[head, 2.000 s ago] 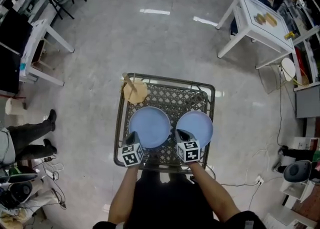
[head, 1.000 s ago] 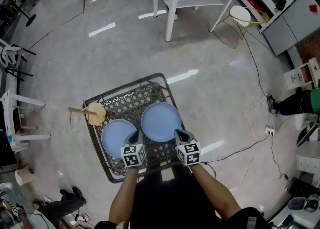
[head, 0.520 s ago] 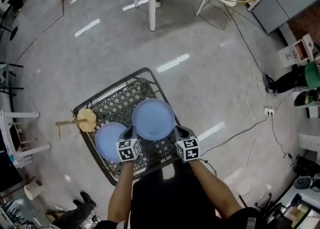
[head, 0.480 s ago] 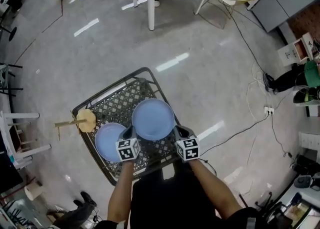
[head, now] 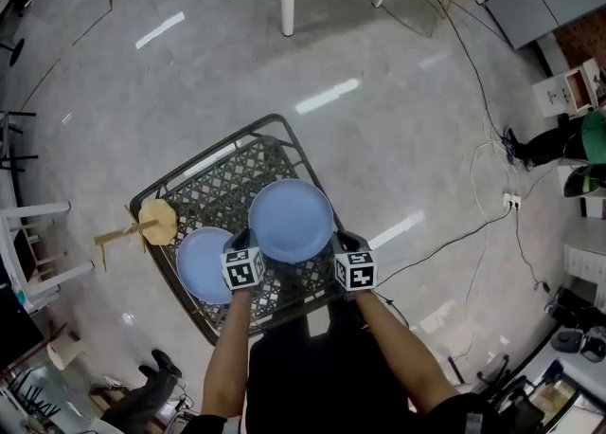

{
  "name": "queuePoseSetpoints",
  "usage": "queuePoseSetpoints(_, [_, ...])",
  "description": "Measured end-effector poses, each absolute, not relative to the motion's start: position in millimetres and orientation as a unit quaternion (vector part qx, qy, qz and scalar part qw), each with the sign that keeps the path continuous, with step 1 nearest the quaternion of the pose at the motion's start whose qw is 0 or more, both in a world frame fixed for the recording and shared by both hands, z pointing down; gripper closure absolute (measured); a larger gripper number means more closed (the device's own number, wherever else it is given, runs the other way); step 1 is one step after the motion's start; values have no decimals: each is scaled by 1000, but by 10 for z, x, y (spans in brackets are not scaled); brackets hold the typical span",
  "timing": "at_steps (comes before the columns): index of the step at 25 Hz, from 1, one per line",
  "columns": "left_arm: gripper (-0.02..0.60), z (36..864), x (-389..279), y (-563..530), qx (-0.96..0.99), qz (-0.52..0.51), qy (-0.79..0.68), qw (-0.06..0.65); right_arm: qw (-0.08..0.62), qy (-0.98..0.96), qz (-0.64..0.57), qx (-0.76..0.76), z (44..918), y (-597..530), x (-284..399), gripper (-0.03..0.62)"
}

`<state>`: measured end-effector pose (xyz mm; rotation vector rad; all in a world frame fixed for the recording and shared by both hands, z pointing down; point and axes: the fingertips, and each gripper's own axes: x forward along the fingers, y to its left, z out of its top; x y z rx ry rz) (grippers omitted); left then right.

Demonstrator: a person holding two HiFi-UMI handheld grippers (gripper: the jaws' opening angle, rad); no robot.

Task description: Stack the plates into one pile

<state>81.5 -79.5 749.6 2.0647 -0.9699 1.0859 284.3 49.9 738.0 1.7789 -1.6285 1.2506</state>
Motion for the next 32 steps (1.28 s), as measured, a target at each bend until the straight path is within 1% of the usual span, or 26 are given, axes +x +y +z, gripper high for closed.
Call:
queuePoseSetpoints(3, [544, 7616, 797, -793, 772, 419, -363, 311, 218, -578, 468, 632, 7541, 515, 2810, 552])
queuePoseSetpoints(5, [475, 7682, 800, -786, 769, 427, -357, 316, 221, -574, 477, 628, 7612, 517, 2789, 540])
queuePoseSetpoints(6, [471, 7708, 797, -788, 767, 432, -355, 315, 223, -572, 480, 626, 7642, 516, 2781, 540])
queuePoseSetpoints(12, [472, 7864, 792, -819, 754, 458, -352, 311, 238, -564, 495, 617, 7833, 499, 2770, 539])
queuePoseSetpoints(17, [472, 8008, 777, -777, 737, 479, -348, 326, 241, -560, 506, 610, 7942, 500, 2764, 537])
queuePoseSetpoints(18, [476, 8023, 768, -779, 734, 482, -349, 326, 240, -559, 509, 609, 7957, 492, 2756, 537])
queuePoseSetpoints(19, [493, 8033, 763, -781, 733, 484, -349, 327, 239, -558, 511, 608, 7969, 485, 2750, 537])
queuePoseSetpoints(23, [529, 8051, 755, -761, 727, 493, -349, 326, 236, -557, 517, 606, 7979, 485, 2737, 537])
queuePoseSetpoints(32, [543, 8007, 784, -768, 724, 469, -363, 351, 230, -556, 522, 605, 7964, 476, 2774, 543])
